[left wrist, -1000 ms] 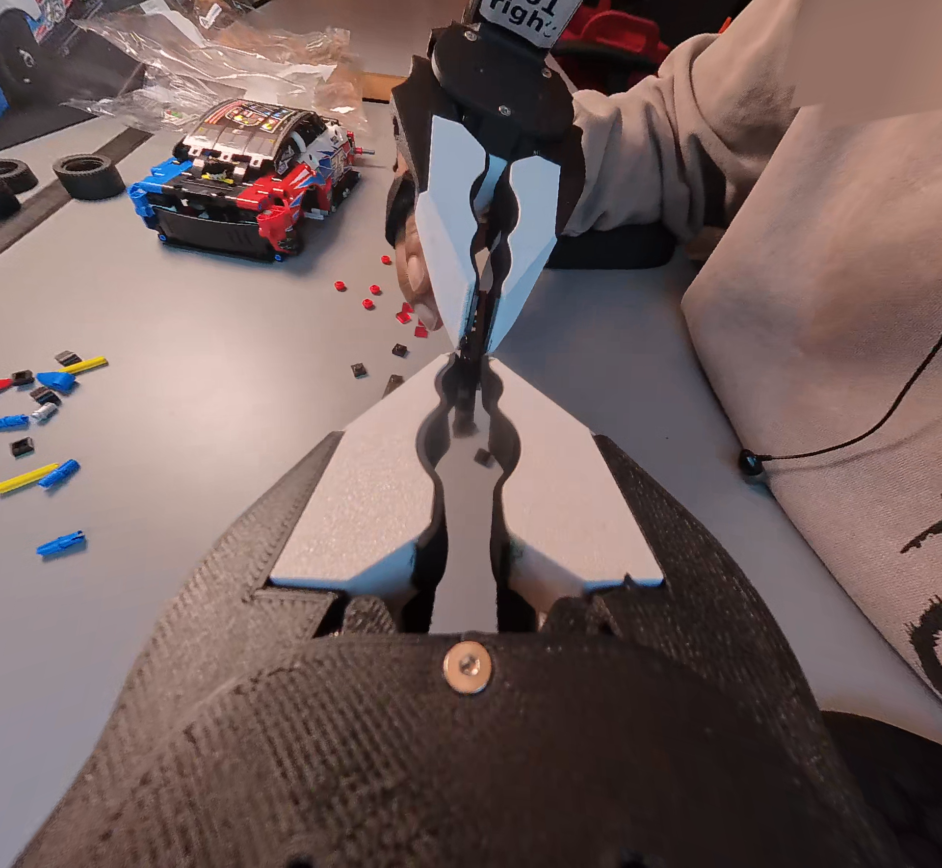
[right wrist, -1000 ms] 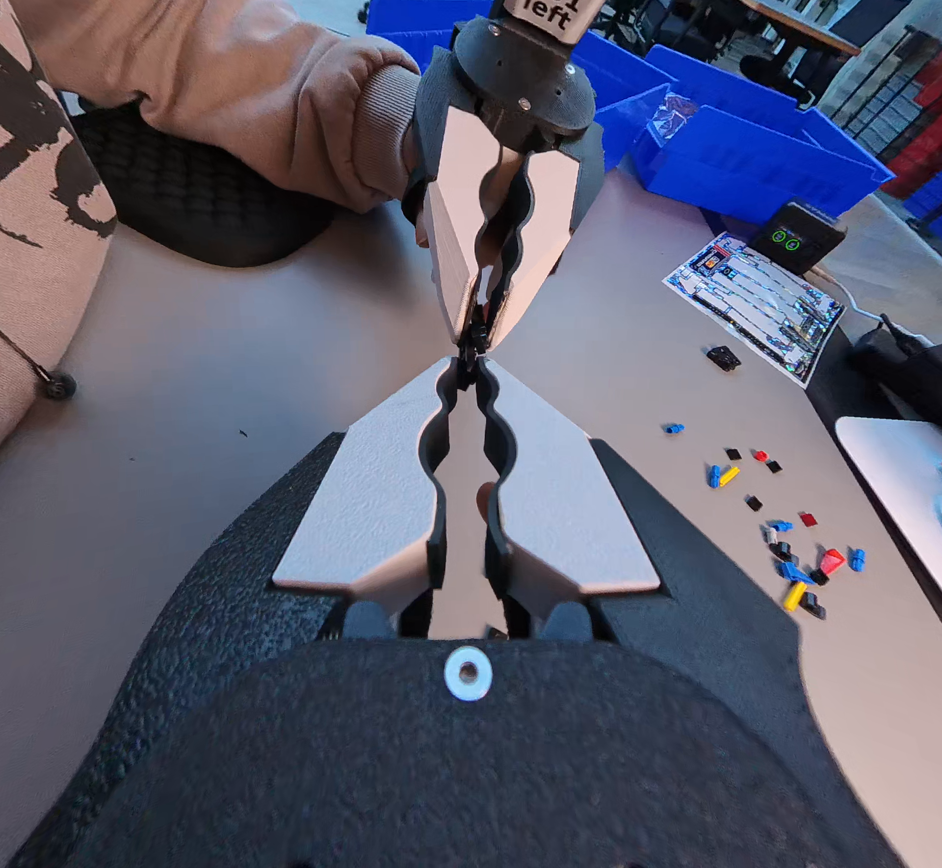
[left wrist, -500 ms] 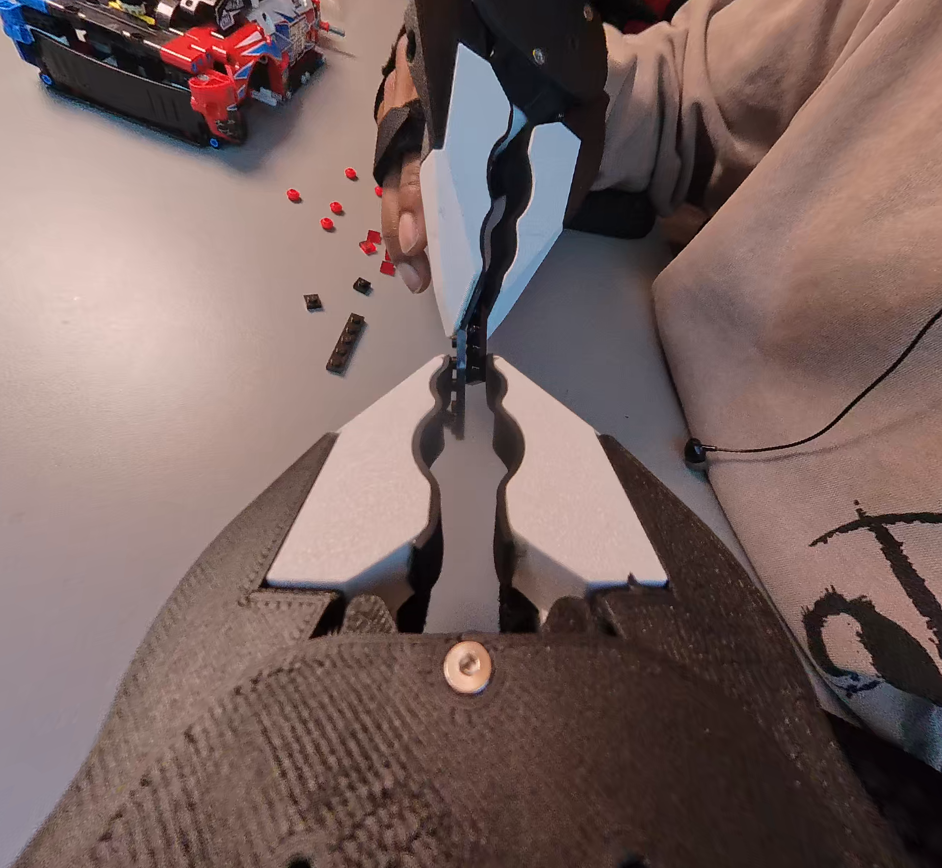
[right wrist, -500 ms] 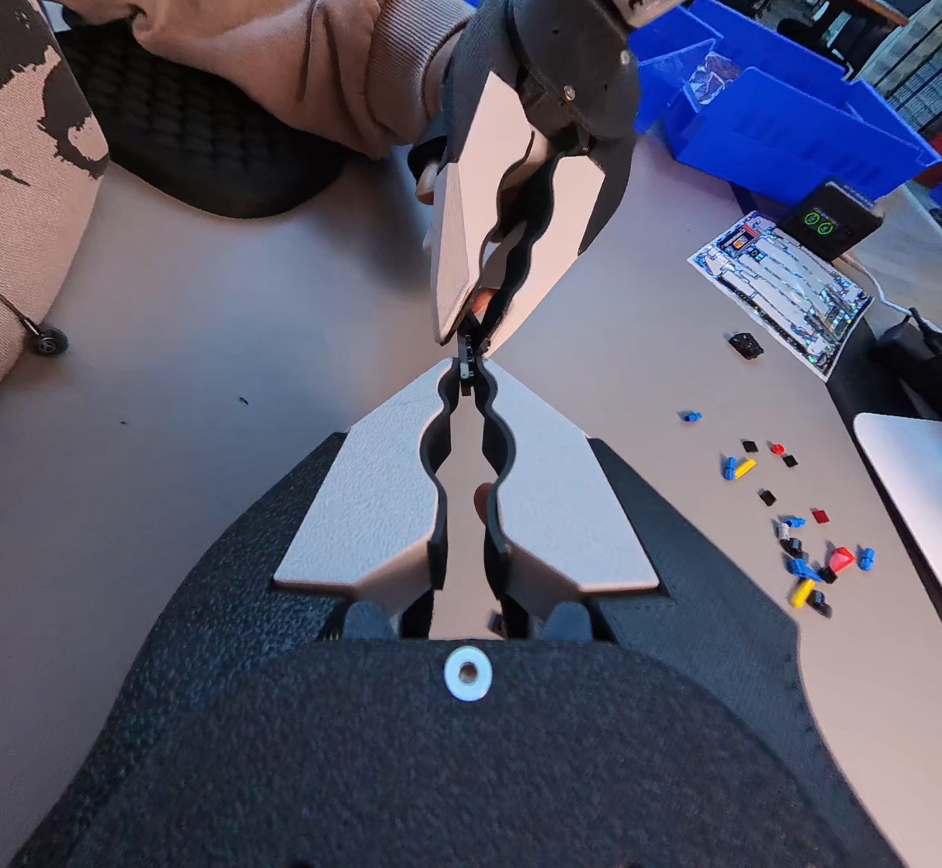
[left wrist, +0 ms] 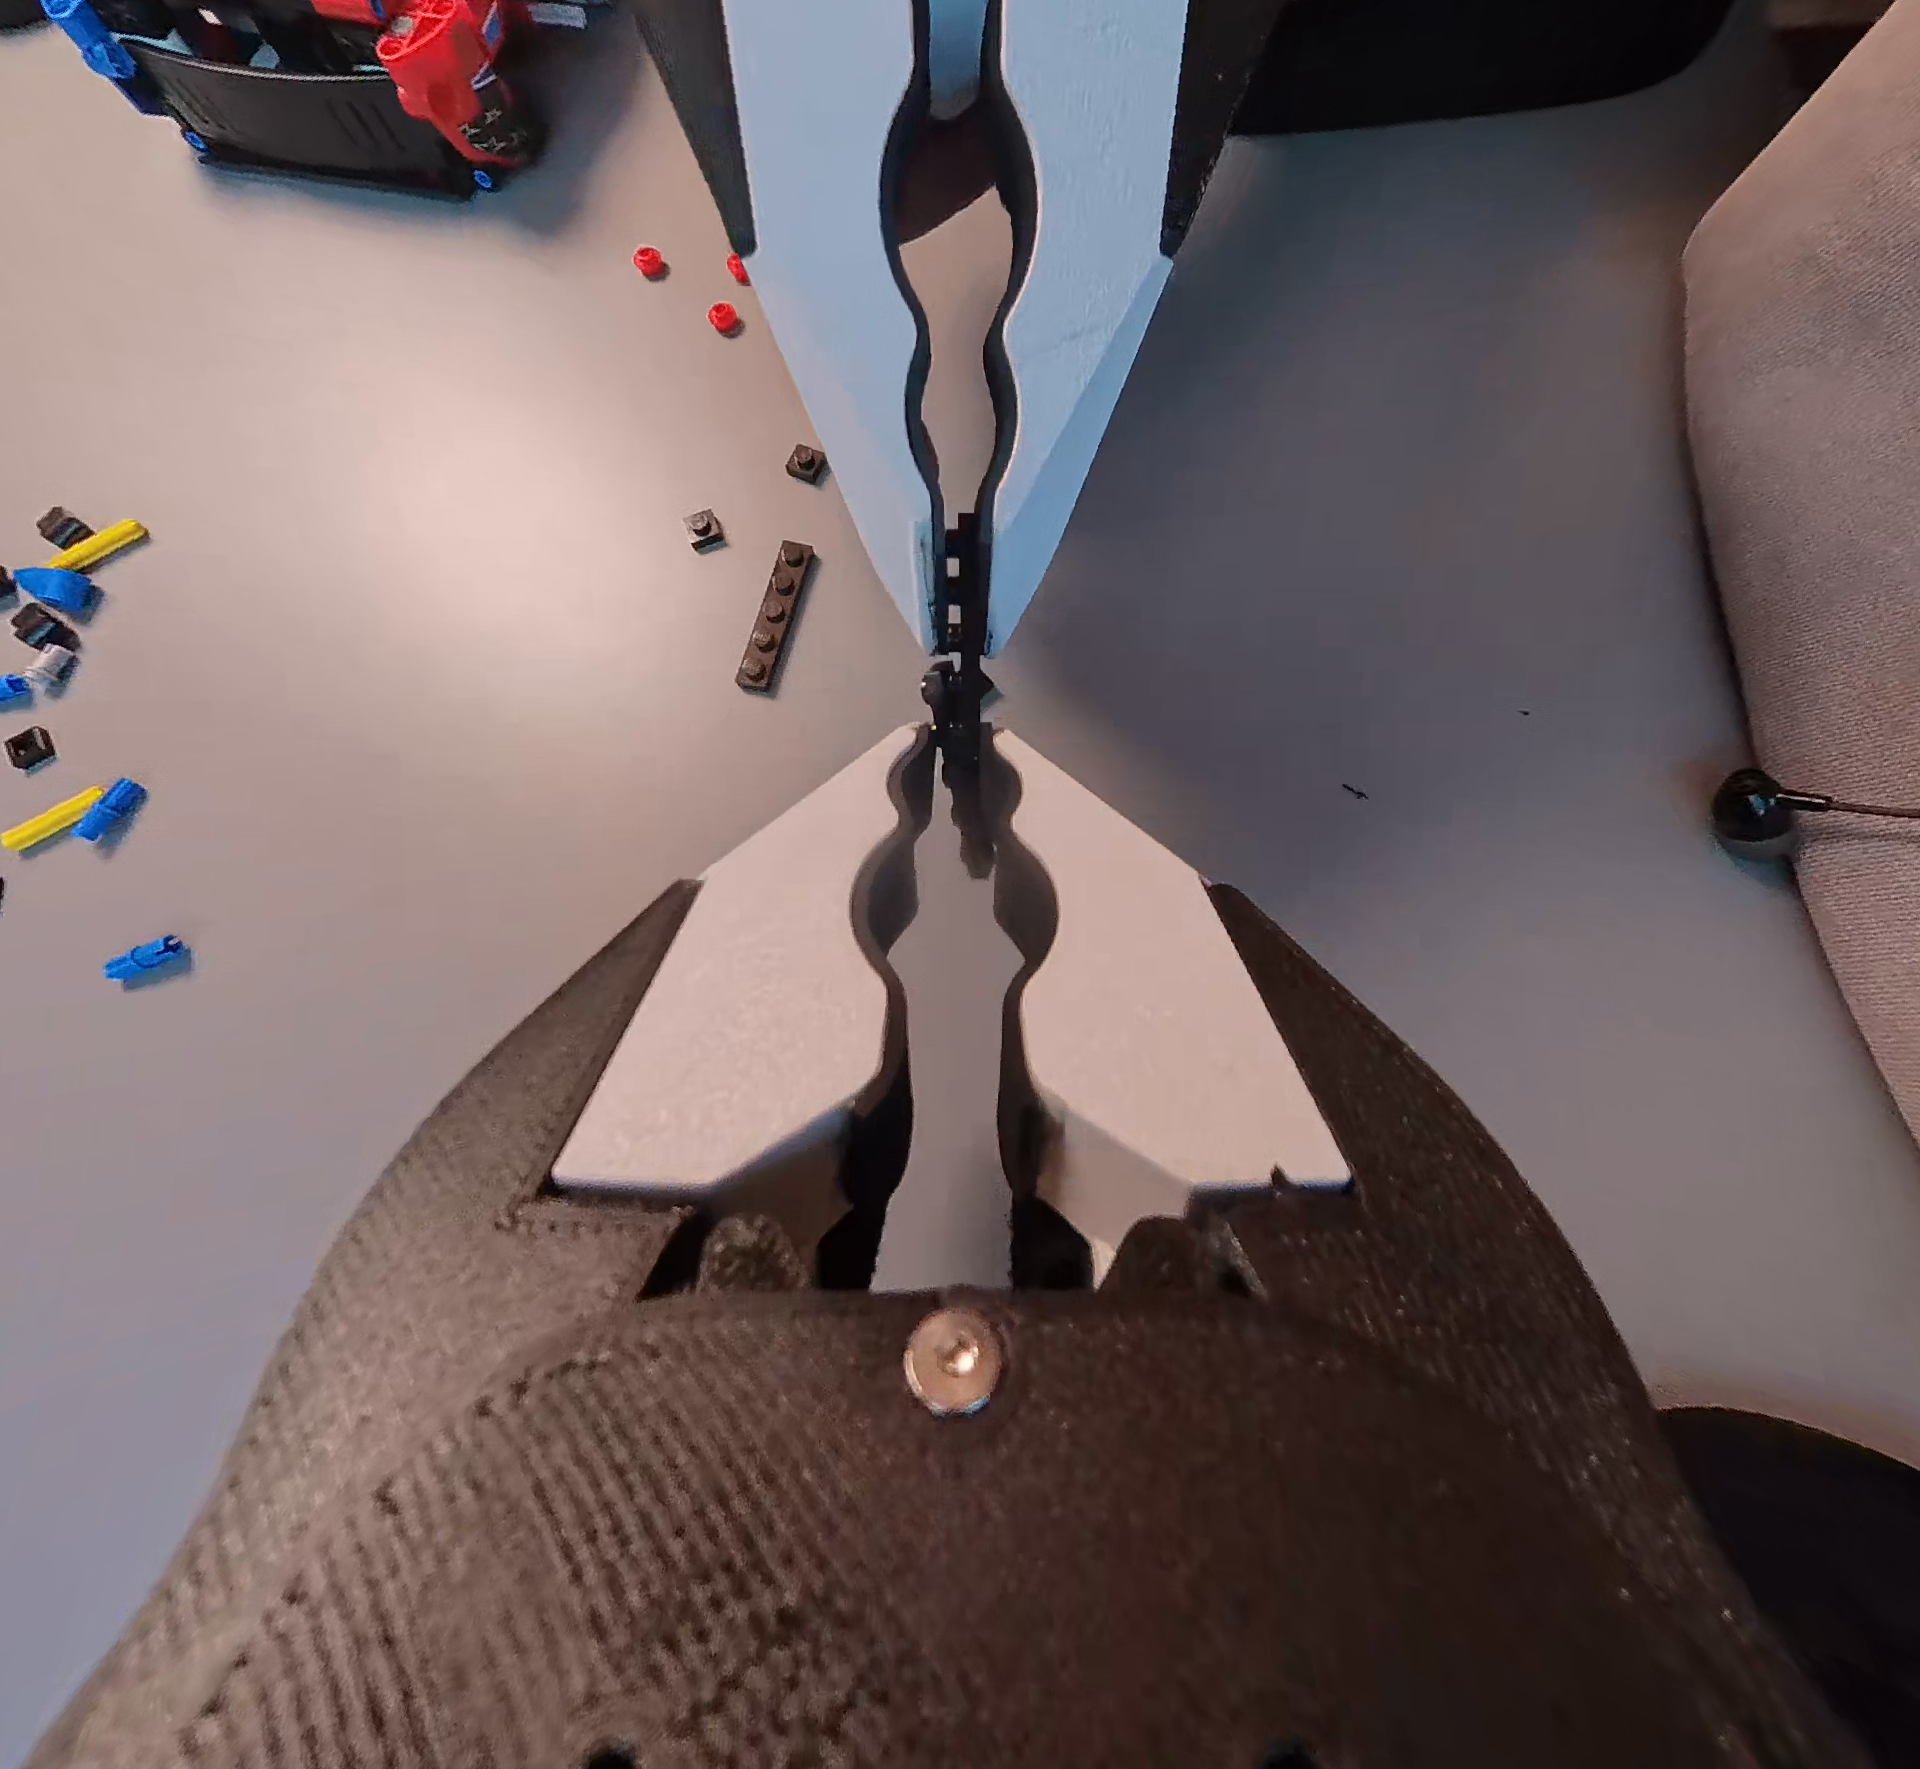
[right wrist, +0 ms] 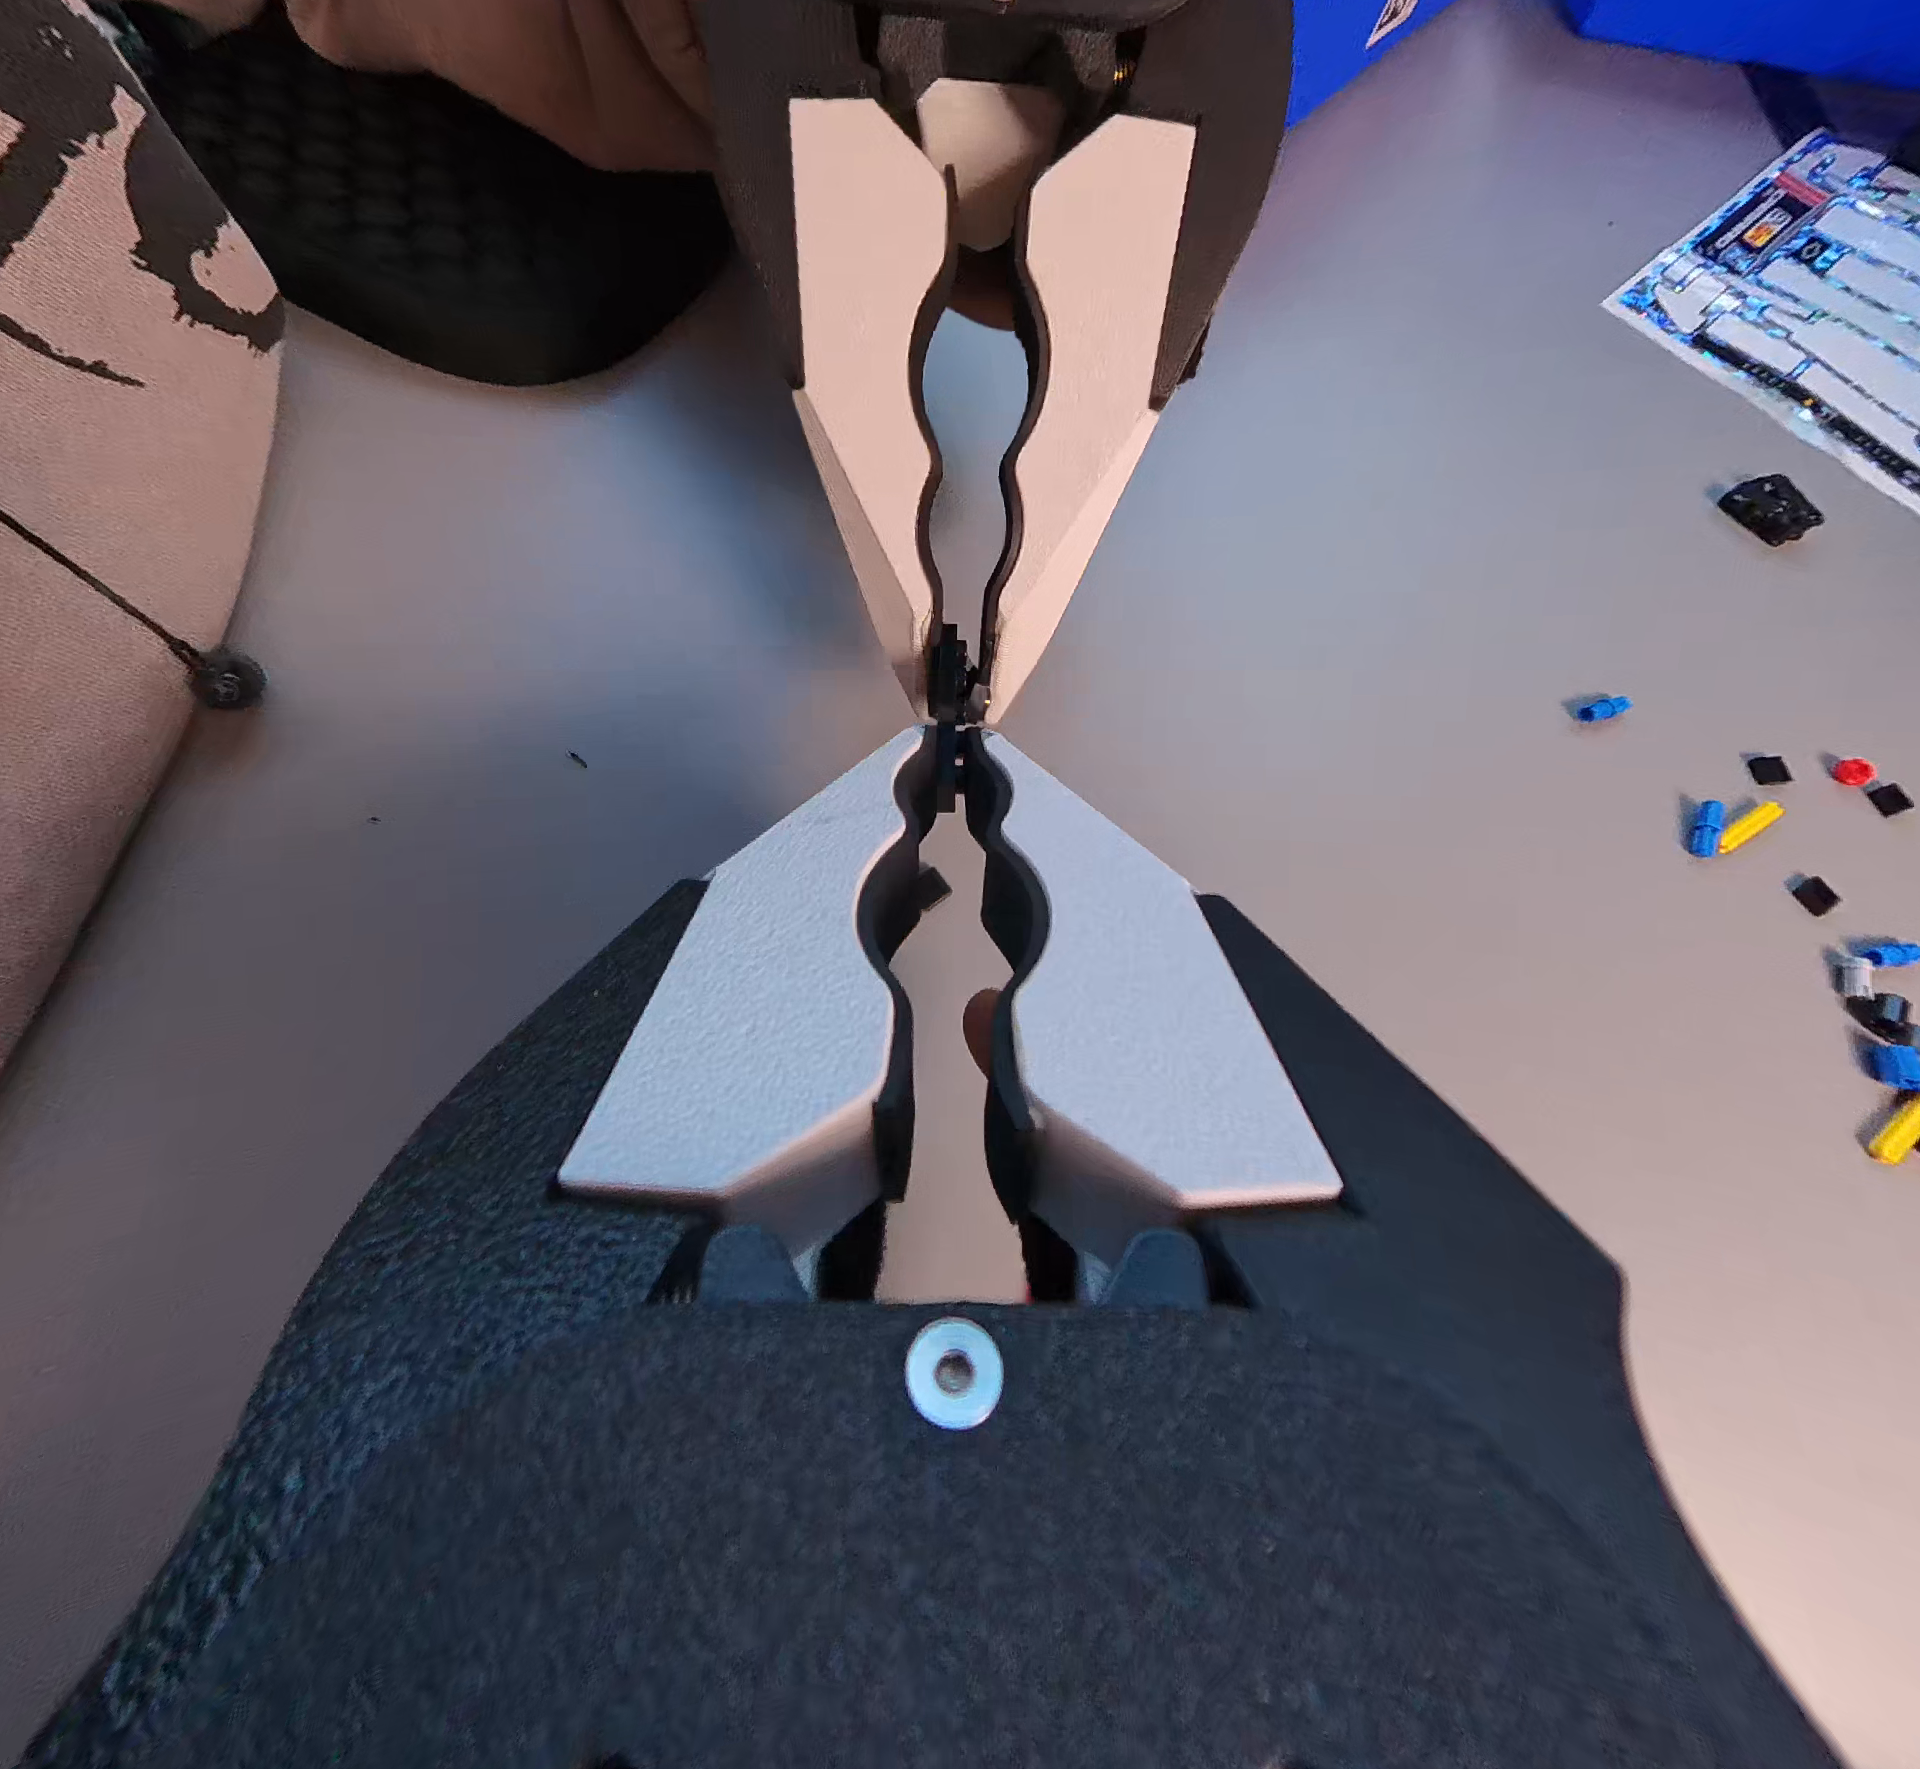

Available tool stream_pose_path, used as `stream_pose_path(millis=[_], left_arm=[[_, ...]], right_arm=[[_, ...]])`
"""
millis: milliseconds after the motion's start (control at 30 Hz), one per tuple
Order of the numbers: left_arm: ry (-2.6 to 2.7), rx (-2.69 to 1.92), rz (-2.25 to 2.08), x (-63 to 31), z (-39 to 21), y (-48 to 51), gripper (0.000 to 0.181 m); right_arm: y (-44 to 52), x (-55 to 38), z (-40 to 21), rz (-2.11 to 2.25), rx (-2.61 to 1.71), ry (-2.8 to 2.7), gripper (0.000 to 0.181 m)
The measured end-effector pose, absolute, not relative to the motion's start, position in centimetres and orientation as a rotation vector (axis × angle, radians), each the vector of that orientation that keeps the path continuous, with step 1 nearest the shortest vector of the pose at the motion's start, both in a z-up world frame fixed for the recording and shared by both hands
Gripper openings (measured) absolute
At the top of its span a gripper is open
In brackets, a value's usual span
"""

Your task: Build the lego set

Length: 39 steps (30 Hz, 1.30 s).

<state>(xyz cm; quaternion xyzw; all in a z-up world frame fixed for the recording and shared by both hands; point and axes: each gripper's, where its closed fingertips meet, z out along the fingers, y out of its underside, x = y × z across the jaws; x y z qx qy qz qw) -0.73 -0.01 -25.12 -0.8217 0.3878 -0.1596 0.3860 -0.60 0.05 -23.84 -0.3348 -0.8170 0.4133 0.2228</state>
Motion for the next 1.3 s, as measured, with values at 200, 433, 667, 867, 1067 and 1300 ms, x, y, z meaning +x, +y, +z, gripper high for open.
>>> stream_pose_path(millis=[200,433,667,867,1067,1300], left_arm=[[1.062,-2.156,-0.371,-0.7,-27.0,-0.7,0.004],[1.054,-2.172,-0.412,-0.5,-27.8,-0.8,0.005],[0.901,-2.057,-0.559,-1.0,-25.6,0.2,0.002],[0.816,-1.989,-0.705,-1.0,-24.6,0.4,0.002],[0.752,-1.906,-0.887,-0.7,-23.1,0.0,0.007],[0.768,-1.925,-0.884,-0.3,-23.6,-0.1,0.012]], right_arm=[[0.0,0.2,-25.7,1.065,-0.985,-2.372,0.002],[0.0,0.3,-26.6,1.049,-1.03,-2.405,0.002],[0.4,-0.1,-25.0,1.172,-1.06,-2.323,0.001],[0.4,-0.1,-24.4,1.284,-1.087,-2.285,0.002],[0.7,-0.2,-23.1,1.455,-1.149,-2.215,0.002],[0.7,-0.3,-23.6,1.423,-1.152,-2.225,0.002]])
